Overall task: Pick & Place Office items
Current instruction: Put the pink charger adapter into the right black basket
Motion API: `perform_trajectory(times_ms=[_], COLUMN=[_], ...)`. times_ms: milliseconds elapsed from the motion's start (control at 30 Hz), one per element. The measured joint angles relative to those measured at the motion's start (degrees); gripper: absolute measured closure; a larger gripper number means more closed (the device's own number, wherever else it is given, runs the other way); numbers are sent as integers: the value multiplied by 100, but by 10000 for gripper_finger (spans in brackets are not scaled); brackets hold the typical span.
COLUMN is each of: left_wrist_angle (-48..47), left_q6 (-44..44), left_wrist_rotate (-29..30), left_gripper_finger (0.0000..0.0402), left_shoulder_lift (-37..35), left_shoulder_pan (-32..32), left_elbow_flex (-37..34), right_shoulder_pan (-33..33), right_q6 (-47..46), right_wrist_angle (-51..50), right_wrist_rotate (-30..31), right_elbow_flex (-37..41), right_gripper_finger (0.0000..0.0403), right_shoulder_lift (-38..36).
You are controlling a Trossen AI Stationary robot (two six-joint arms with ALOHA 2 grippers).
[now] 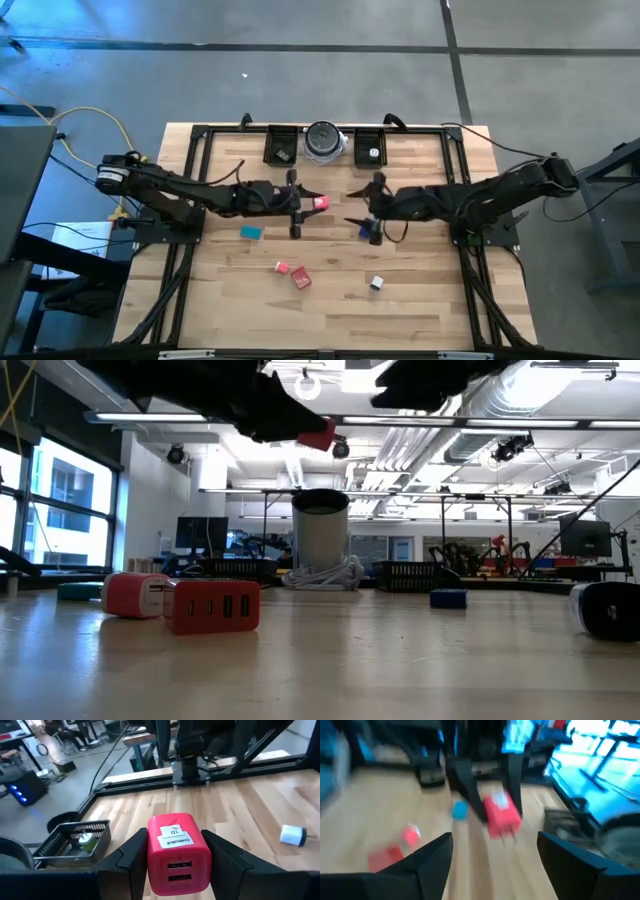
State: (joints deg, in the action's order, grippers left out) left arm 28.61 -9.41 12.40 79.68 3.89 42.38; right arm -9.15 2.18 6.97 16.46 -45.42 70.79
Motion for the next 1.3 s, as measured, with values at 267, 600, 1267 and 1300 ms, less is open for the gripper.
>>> perform_trajectory(times_ms=[267, 600, 1267, 1300], left_wrist_angle=[719, 1735, 3444, 3458], left_q6=[-376, -996, -1930, -1964], left_wrist_rotate=[18, 3, -183, -131], left_gripper_finger=[251, 251, 251, 251], left_shoulder_lift=[2, 2, 384, 452], left_shoulder_pan=[68, 356, 628, 616], left_elbow_flex=[1, -32, -408, -408], right_shoulder_pan=[486, 591, 1193, 1225], right_q6=[-563, -716, -2761, -2935], right_wrist_angle=[2351, 4092, 6984, 7049], right_wrist_rotate=[-1115, -1720, -2892, -2905], right_elbow_flex=[1235, 1750, 1743, 1743], right_gripper_finger=[126, 126, 126, 126], right_shoulder_lift=[-118, -96, 1138, 1225])
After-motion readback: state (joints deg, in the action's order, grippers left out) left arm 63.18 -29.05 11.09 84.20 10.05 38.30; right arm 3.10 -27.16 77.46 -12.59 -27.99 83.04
